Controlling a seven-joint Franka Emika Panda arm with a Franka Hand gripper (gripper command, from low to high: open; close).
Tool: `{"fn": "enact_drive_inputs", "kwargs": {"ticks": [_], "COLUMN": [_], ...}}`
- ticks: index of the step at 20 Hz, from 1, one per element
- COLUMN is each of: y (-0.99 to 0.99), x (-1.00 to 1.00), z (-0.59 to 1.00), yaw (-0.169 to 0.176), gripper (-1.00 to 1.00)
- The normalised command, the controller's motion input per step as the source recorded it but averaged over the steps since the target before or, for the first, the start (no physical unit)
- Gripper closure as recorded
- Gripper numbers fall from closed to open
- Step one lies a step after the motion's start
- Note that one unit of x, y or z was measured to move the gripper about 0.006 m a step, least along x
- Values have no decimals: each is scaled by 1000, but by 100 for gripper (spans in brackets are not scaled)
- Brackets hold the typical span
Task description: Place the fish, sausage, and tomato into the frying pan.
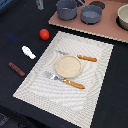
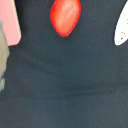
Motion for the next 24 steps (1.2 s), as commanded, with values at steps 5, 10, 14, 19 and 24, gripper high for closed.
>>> {"fn": "enact_drive_inputs", "kwargs": {"ticks": [5,10,14,19,24], "y": [-1000,-1000,-1000,-766,-522], "x": [-40,-65,-77,-87,-35], "z": [-371,-407,-394,-412,-445], "yaw": [0,0,0,0,1], "gripper": [-100,-100,-100,-100,-100]}}
